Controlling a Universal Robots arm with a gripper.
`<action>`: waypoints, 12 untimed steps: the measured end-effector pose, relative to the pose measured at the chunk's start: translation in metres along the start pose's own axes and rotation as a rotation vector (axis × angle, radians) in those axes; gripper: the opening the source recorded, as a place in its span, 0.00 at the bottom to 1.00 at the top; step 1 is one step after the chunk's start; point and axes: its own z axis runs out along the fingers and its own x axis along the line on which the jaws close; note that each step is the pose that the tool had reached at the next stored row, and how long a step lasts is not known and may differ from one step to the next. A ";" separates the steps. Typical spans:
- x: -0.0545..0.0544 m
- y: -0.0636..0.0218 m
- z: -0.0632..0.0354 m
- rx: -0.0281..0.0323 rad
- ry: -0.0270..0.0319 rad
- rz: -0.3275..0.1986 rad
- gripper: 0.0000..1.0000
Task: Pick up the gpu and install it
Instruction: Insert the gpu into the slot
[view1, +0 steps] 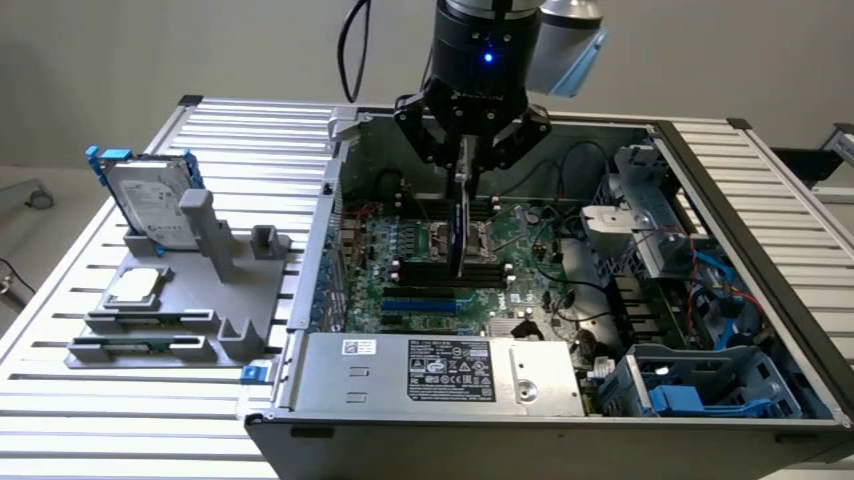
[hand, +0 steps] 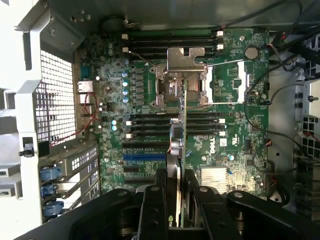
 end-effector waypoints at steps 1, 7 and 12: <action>0.000 0.0005 0.0003 0.0006 0.0004 -0.012 0.26; 0.000 0.0004 0.0026 0.0024 0.0026 -0.122 0.26; 0.000 0.0004 0.0050 0.0038 0.0044 -0.212 0.26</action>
